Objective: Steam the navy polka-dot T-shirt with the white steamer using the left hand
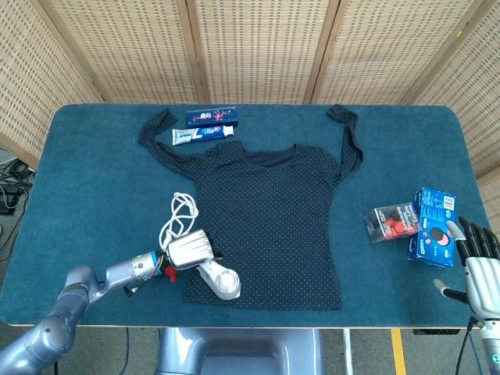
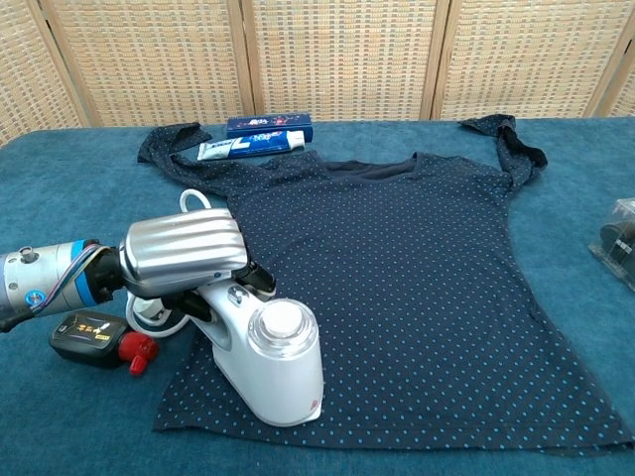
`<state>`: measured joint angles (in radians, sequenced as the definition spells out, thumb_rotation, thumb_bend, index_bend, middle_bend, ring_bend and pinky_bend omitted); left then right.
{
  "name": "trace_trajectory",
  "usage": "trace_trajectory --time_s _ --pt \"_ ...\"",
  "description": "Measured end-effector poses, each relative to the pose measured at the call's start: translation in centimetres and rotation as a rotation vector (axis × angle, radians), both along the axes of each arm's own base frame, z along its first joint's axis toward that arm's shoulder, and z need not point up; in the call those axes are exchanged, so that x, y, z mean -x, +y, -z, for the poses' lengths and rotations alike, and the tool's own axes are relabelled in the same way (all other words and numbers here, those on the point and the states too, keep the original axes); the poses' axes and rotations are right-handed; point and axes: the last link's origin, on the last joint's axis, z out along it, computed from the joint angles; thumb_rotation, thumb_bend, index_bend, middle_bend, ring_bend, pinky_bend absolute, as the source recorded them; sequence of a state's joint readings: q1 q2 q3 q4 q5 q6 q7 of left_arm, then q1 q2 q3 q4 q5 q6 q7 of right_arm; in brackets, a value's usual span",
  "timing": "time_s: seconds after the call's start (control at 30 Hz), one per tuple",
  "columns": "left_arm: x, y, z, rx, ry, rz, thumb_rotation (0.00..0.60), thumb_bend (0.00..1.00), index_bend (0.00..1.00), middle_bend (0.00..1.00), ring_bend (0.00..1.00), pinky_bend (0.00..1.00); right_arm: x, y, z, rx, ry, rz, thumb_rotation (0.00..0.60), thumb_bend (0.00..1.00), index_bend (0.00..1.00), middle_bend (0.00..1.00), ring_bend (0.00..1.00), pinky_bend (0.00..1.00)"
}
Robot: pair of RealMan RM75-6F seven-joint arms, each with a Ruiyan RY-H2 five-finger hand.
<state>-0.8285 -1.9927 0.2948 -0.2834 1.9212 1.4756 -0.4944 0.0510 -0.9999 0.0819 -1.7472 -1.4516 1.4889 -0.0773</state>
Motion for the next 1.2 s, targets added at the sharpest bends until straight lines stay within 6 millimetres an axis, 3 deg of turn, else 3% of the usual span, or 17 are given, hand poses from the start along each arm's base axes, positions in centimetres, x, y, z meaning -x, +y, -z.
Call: trace_trajectory --time_s 0.33,1.0,1.2 --pt "-0.3 -0.9 0.7 0.023 0.017 0.055 0.6 0.7 1.0 0.9 0.82 0.97 0.0 0.1 0.0 -0.002 -0.002 0.0 0.6 0.0 0.0 0.0 0.0 0.0" --pt "3.7 3.4 -2.8 -0.161 0.133 -0.115 0.6 0.7 1.0 0.9 0.82 0.97 -0.1 0.0 0.4 -0.019 -0.001 0.001 0.6 0.0 0.0 0.0 0.0 0.0" --pt "3.8 4.0 -3.9 -0.188 0.08 -0.154 0.6 0.7 1.0 0.9 0.82 0.97 -0.1 0.0 0.4 -0.02 -0.002 0.002 0.6 0.0 0.0 0.0 0.0 0.0"
